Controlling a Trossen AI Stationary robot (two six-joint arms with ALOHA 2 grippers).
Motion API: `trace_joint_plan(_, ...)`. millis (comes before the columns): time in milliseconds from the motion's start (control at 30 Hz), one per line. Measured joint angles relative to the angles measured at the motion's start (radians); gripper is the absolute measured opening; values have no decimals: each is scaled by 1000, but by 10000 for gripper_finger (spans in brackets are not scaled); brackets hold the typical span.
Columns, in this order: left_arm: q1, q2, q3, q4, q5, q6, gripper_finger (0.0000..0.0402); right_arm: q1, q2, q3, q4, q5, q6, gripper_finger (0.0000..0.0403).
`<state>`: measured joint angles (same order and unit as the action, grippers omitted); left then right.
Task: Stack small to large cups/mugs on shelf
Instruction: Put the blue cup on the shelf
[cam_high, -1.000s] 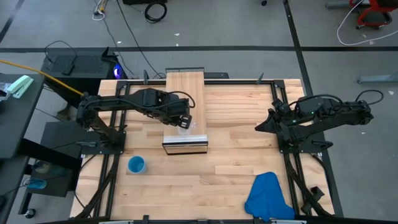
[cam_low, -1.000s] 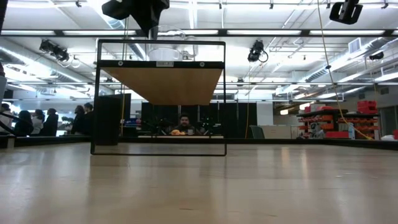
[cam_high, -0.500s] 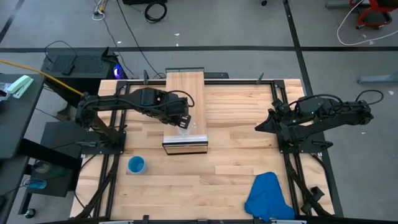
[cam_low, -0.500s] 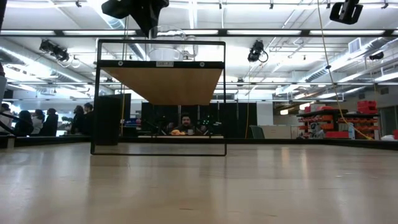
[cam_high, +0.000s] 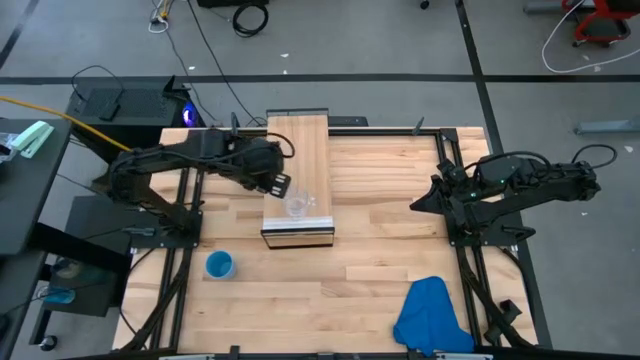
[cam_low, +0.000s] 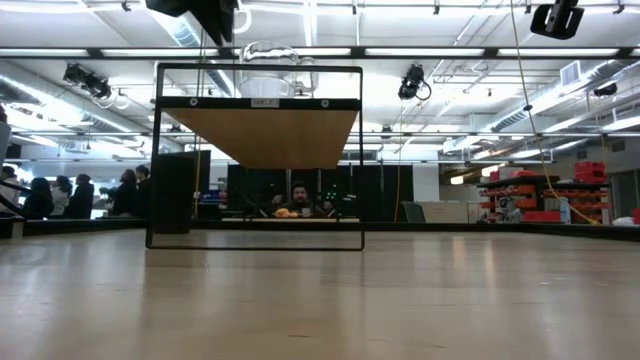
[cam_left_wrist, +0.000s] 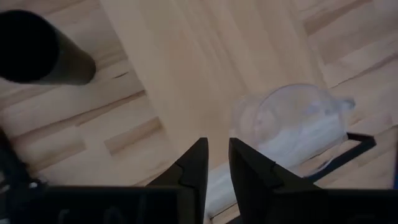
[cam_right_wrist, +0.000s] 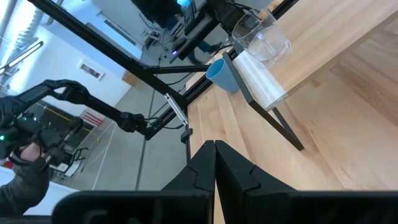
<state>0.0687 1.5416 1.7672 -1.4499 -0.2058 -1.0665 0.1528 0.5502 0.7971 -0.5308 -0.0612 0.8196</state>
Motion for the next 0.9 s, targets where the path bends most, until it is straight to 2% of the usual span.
trace_joint_plan(200, 14, -64, 0, -128, -36, 39, 62, 0, 0, 0, 0, 0, -1, 16)
trace_joint_plan(433, 19, -145, -14, -120, -120, 121, 51, 0, 0, 0, 0, 0, -2, 16)
trace_joint_plan(533, 37, -179, -17, -120, -201, 150, 48, 0, 0, 0, -2, -1, -3, 16)
trace_joint_plan(700, 116, -297, -119, -117, -289, 174, 43, 1, -1, 0, -8, -18, -3, 16)
trace_joint_plan(900, 260, -506, -349, -122, -298, 161, 47, 1, -1, 0, -8, -23, 21, 16)
